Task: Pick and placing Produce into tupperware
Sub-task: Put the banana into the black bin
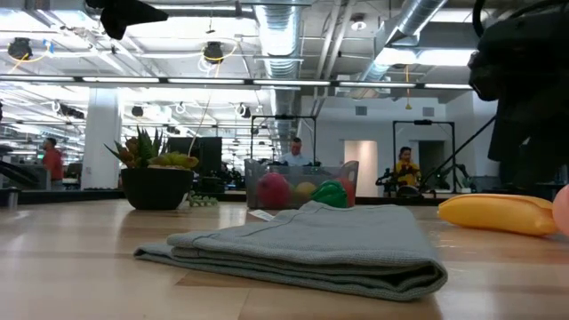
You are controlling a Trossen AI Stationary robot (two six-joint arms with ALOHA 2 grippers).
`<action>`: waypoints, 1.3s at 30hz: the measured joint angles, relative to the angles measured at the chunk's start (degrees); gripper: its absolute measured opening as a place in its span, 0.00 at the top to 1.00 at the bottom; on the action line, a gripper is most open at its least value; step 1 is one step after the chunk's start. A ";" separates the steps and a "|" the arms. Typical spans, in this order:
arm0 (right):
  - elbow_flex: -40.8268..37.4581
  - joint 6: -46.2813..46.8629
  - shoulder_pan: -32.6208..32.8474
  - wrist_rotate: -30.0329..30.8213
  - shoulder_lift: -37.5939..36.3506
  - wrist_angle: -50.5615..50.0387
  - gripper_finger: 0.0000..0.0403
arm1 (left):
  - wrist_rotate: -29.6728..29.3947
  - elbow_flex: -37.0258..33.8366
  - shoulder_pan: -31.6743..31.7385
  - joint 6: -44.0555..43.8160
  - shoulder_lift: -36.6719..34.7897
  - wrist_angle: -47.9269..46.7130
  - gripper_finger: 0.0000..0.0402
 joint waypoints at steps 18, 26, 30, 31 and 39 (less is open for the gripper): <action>1.53 -8.53 -4.70 -5.39 7.85 4.29 0.23 | -0.07 0.00 0.00 -0.57 0.00 0.07 0.43; 1.73 -7.18 -4.81 -7.10 10.82 5.08 0.23 | -0.09 0.00 0.01 -0.59 0.01 0.03 0.43; 1.86 -7.14 -5.18 -8.77 12.20 5.83 0.23 | -0.09 0.00 0.02 -0.57 0.02 -0.06 0.43; 1.94 -7.04 -5.45 -9.04 12.40 5.81 0.23 | -0.09 0.00 0.02 -0.59 0.00 -0.04 0.43; 1.95 -6.07 -6.52 -9.91 12.48 5.23 0.24 | 0.04 0.00 0.02 -0.93 0.00 -0.09 0.43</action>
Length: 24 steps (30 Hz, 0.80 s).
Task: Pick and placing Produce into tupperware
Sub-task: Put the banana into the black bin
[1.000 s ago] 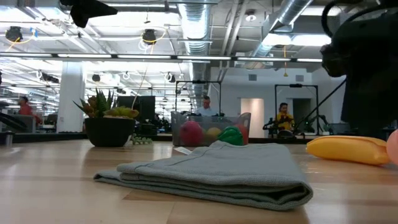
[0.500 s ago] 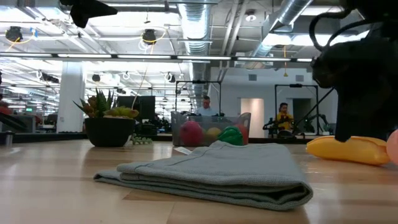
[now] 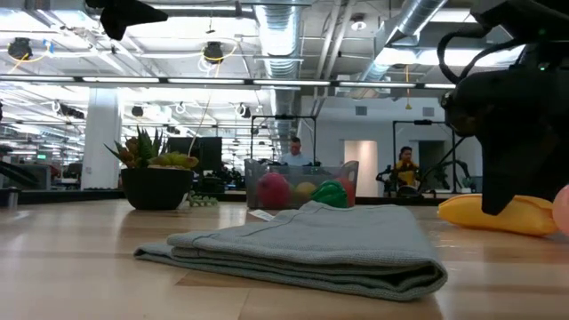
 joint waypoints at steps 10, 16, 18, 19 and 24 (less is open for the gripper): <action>-0.04 1.00 -0.12 -0.27 0.09 -1.50 0.33 | 0.56 0.00 0.00 -0.48 0.00 0.00 0.43; -0.11 1.02 -0.12 -0.04 0.13 -1.89 0.37 | 0.57 0.00 0.00 -0.47 0.01 0.00 0.43; -0.11 1.02 -0.24 -0.02 0.13 -1.97 0.40 | 0.57 0.00 0.00 -0.47 0.02 0.00 0.43; -0.11 1.00 -0.39 -0.06 0.13 -2.05 0.42 | 0.57 0.00 0.00 -0.47 0.01 0.00 0.43; -0.17 0.15 -1.25 -0.15 0.11 -2.27 0.50 | 0.59 0.00 0.00 -0.47 0.00 0.00 0.43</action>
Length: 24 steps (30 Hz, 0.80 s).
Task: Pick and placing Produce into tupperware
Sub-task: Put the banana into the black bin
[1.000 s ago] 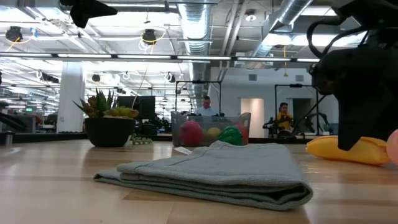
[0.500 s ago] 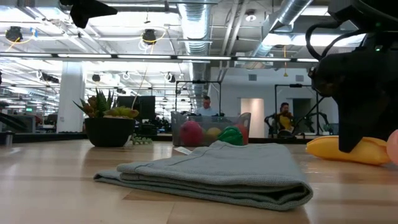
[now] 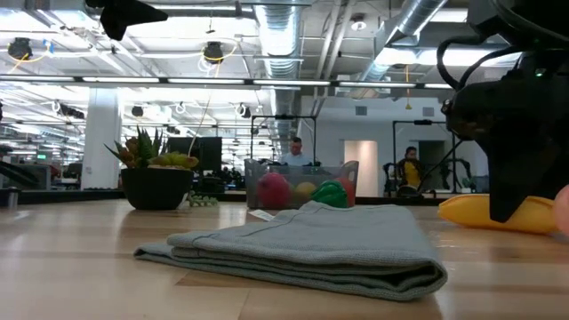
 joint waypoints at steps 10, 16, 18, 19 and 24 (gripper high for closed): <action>1.11 -3.28 -1.24 2.01 0.27 -0.37 0.56 | 0.00 0.00 0.00 0.00 0.00 -0.04 0.43; 1.40 -3.32 -1.92 2.26 0.28 -0.20 0.52 | 0.02 0.00 0.00 0.00 0.01 -0.04 0.43; 1.42 -3.30 -1.91 2.26 0.09 -0.01 0.53 | 0.07 0.00 -0.01 0.00 0.01 -0.04 0.43; 1.42 -3.30 -1.91 2.27 -0.25 -0.02 0.53 | 0.13 0.00 -0.01 0.00 0.00 -0.04 0.43; 1.53 -3.32 -1.92 4.14 -2.03 0.06 0.57 | 0.13 0.00 -0.01 0.01 0.00 -0.07 0.43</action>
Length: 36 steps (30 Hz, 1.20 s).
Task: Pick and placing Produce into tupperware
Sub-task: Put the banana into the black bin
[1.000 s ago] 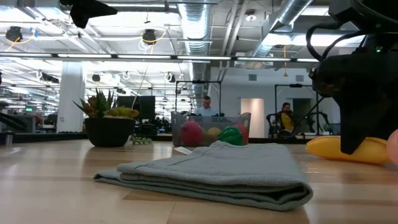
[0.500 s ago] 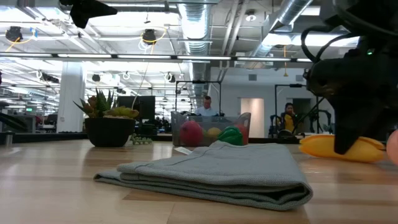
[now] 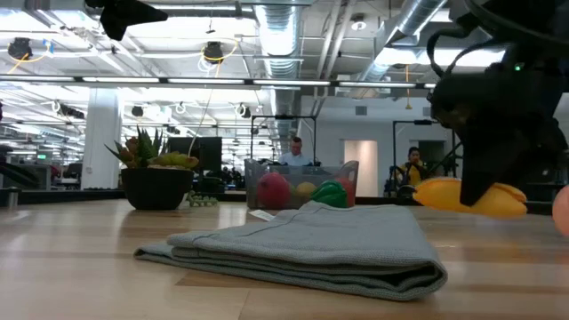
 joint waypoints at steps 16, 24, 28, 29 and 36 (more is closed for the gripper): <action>0.06 -2.07 -2.24 5.60 -9.45 -0.81 0.57 | -0.02 0.00 0.01 -0.22 0.02 -0.02 0.43; 0.11 -9.05 -7.83 5.67 -13.62 0.24 0.55 | -0.09 0.00 0.01 -0.57 0.02 -0.02 0.43; 0.13 -13.51 -10.81 5.68 -15.32 2.59 0.55 | -0.11 0.00 0.01 -0.60 0.02 -0.02 0.43; 0.13 -14.58 -11.47 5.67 -15.73 3.05 0.55 | -0.10 0.00 -0.01 -0.61 0.02 -0.02 0.43; 0.13 -20.34 -15.60 5.34 -17.77 7.04 0.56 | -0.15 0.00 -0.01 -0.81 0.00 0.00 0.43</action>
